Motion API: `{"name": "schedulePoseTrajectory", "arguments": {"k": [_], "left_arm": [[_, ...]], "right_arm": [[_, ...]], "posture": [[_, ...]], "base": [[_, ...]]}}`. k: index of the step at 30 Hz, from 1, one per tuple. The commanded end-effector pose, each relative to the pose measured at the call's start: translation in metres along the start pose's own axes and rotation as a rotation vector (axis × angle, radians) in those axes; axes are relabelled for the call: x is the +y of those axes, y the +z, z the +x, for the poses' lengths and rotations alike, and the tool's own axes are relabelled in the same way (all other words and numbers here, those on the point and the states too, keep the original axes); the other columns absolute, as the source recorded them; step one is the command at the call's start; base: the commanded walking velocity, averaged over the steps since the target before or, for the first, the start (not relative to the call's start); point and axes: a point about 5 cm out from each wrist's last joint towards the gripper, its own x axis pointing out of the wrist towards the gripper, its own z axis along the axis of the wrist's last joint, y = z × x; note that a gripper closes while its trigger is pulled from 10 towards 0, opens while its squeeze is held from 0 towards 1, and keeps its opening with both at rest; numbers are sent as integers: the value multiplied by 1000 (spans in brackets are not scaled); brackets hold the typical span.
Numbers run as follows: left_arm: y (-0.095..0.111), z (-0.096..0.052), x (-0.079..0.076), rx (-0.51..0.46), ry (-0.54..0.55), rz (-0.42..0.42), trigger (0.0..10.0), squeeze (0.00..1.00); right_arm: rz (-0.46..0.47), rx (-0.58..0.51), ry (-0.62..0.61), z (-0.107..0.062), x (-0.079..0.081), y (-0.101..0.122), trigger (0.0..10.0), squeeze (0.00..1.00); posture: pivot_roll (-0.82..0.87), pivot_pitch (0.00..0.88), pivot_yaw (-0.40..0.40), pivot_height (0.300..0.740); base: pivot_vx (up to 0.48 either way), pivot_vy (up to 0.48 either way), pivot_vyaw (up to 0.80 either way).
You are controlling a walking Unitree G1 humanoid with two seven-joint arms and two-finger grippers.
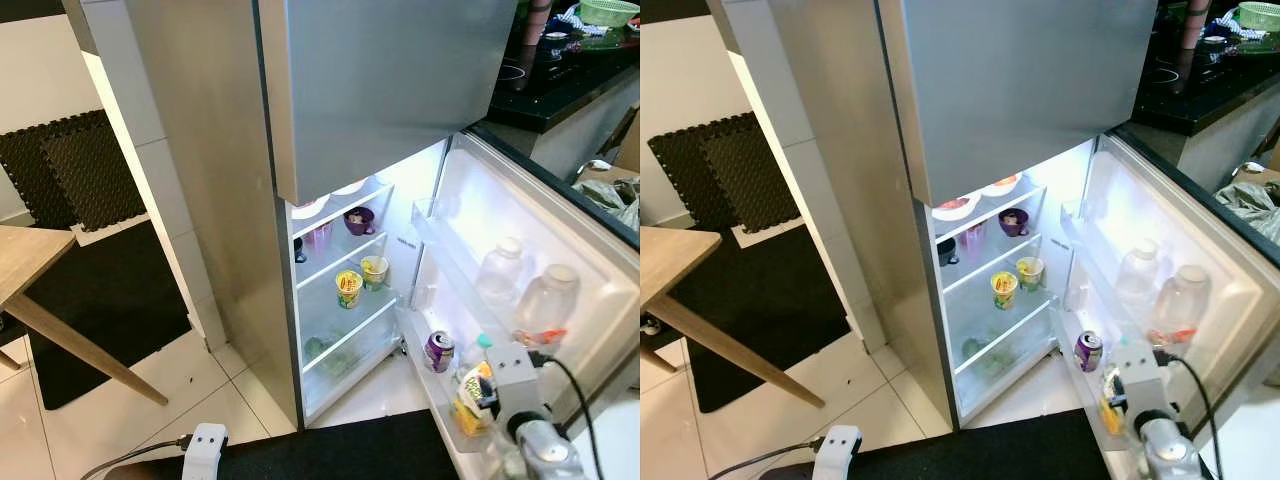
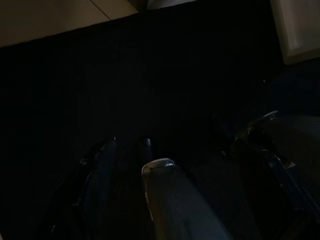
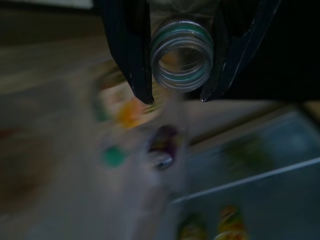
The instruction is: Restocking fridge
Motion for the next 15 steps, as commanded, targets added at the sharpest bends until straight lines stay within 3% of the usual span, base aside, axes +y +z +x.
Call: {"name": "schedulePoseTrajectory", "arguments": {"k": [1,15], "left_arm": [[0,1,-2,10,-5,10,10000,0],[-3,1,-4,25,-11,24,10000,0]], "right_arm": [[6,62,35,-5,9,-14,10000,0],[-23,325,189,-43,42,-79,10000,0]], "posture": [[-237,0,27,740],[-238,0,30,740]], "base": [[0,0,0],[0,0,0]]}}
